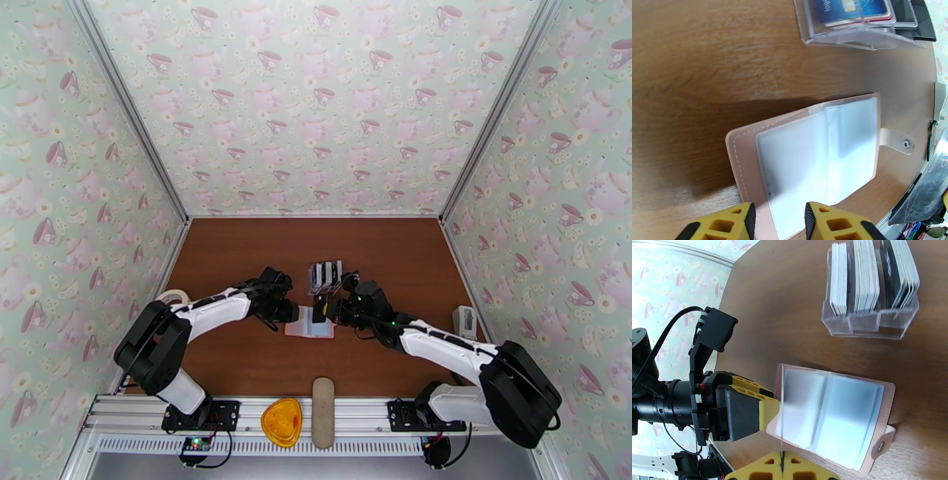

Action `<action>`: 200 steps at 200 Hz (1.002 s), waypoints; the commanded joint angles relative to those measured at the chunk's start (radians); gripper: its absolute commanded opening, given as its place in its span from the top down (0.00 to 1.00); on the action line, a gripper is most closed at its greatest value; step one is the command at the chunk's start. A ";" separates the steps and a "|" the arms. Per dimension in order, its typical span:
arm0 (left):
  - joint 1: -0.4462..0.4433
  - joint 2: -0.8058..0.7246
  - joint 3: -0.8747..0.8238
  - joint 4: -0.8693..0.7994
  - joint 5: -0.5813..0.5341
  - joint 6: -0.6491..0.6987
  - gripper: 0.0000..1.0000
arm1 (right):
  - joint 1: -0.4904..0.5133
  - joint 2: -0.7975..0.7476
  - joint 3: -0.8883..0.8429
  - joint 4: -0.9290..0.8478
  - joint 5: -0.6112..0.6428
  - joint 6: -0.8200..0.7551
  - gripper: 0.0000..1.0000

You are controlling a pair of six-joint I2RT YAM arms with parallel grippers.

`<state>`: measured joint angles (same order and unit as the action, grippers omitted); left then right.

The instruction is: Put the credit cards into the card holder

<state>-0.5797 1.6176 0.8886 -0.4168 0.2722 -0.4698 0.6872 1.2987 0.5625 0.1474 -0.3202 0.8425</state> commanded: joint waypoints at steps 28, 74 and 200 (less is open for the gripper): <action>0.000 0.032 -0.032 0.015 -0.014 0.019 0.60 | 0.006 0.071 -0.078 0.210 -0.076 0.046 1.00; 0.004 0.052 -0.036 0.003 -0.048 0.029 0.61 | 0.005 0.145 -0.115 0.346 -0.116 0.057 1.00; 0.017 0.077 -0.032 -0.031 -0.073 0.045 0.68 | -0.089 0.332 -0.151 0.596 -0.265 0.111 1.00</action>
<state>-0.5697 1.6638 0.8700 -0.4129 0.2321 -0.4408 0.6075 1.6077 0.4232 0.6708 -0.5293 0.9398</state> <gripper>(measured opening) 0.331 0.048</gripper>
